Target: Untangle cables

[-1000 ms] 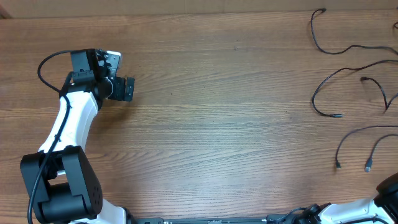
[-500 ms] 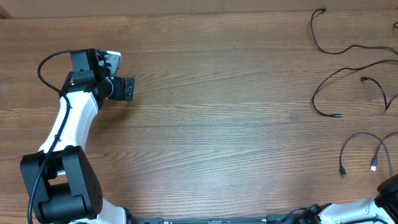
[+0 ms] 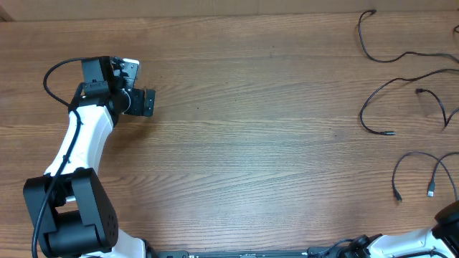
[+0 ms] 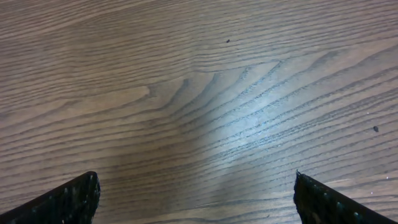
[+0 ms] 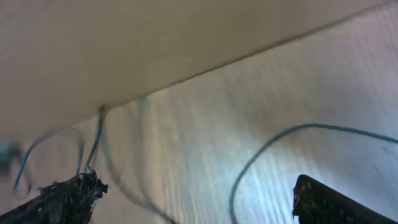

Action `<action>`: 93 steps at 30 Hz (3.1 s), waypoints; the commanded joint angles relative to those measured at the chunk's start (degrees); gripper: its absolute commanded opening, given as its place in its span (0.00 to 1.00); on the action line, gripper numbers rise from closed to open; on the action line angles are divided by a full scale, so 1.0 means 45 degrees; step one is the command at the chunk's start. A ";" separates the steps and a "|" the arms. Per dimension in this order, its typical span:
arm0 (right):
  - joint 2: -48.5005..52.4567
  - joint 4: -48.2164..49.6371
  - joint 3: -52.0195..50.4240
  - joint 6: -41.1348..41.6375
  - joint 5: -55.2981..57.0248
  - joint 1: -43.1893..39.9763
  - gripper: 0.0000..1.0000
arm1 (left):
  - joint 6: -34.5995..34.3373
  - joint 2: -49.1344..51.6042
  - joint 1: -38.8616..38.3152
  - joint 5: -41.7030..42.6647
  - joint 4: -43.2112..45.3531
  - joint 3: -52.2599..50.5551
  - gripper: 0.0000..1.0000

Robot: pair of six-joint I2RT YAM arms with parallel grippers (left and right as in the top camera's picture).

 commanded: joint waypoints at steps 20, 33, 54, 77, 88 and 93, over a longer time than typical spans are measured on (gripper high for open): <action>-0.0729 -0.1637 -0.0049 -0.7766 -0.3643 0.7621 1.00 | -0.0170 0.0151 0.0029 0.0000 0.0039 0.0015 1.00; -0.0991 -0.2035 -0.0049 -0.7679 -0.2307 1.3367 1.00 | -0.0170 0.0151 0.0029 0.0005 0.0039 0.0015 0.99; -0.0981 -0.2424 -0.0053 -0.7014 -0.1545 1.5140 1.00 | -0.0175 0.0151 0.0029 0.0005 0.0039 0.0015 1.00; -0.0981 -0.2424 -0.0053 -0.7014 -0.1545 1.5140 1.00 | -0.0175 0.0204 0.0015 0.0005 0.0044 0.0015 0.99; -0.0981 -0.2424 -0.0053 -0.7014 -0.1545 1.5140 1.00 | -0.0170 0.0534 0.0005 0.0000 0.0000 0.0010 0.99; -0.0981 -0.2424 -0.0053 -0.7014 -0.1545 1.5140 1.00 | -0.0170 0.0384 -0.0214 -0.0758 0.0010 0.0010 0.99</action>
